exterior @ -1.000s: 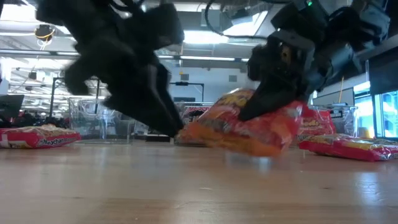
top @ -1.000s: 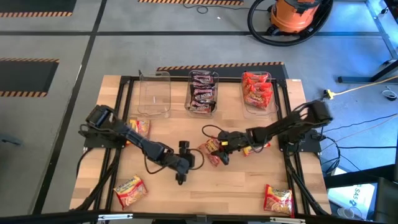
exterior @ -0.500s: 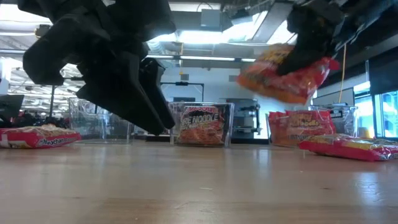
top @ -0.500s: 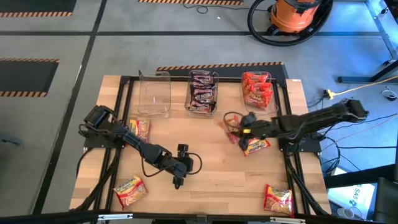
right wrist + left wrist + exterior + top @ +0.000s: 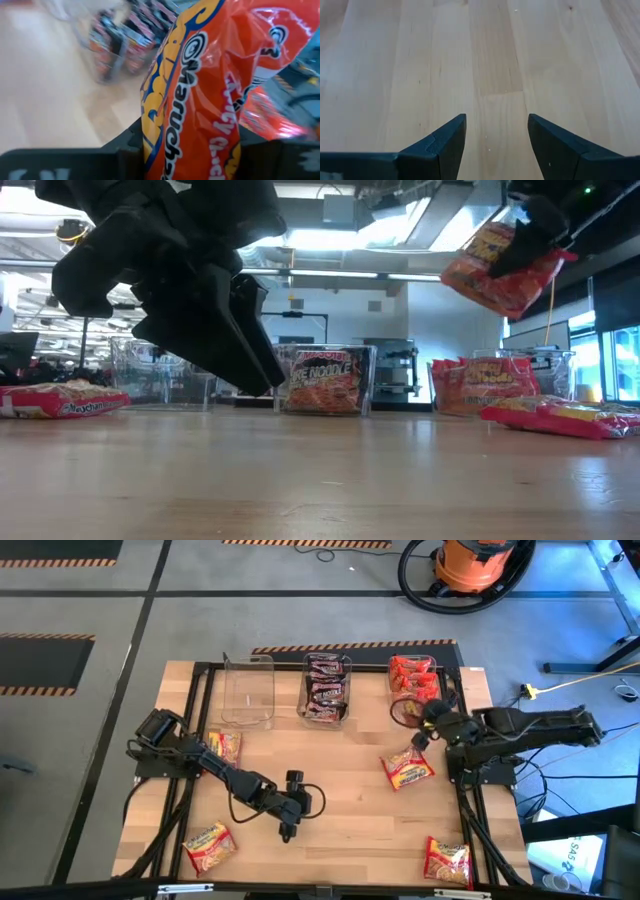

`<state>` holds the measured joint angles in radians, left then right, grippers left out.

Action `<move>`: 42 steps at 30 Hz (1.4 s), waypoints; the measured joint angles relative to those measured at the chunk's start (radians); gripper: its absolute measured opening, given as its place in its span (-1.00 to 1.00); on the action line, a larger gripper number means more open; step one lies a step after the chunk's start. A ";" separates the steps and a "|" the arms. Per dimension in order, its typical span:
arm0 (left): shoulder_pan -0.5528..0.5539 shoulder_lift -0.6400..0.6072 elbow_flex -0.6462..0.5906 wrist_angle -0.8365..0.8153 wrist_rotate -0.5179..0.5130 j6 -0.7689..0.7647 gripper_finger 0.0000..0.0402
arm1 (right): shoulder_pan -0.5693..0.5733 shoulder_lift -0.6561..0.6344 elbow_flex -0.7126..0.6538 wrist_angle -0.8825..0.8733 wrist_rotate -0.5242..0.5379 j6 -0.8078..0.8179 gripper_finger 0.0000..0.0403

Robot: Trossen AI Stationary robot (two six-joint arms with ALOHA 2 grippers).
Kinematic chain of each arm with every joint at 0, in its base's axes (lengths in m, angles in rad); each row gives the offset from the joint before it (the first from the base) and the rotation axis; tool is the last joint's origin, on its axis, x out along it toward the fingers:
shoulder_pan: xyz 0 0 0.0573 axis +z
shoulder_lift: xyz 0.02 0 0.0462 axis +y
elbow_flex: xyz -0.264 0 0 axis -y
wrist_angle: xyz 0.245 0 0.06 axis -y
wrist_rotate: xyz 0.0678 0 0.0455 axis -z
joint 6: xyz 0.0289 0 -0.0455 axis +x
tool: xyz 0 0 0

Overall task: Sort Maruchan noodles
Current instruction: Put the orange noodle pack into the right transparent bin

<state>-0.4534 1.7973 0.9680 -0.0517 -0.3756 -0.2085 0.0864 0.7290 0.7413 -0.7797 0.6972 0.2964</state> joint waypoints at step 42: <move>0.002 0.001 0.000 0.000 0.003 0.001 0.04 | -0.637 0.628 0.080 -0.083 -0.420 -0.538 -0.39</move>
<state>-0.4519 1.7981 0.9680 -0.0517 -0.3725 -0.2077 -0.5510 1.3568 0.8211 -0.8632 0.2776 -0.2420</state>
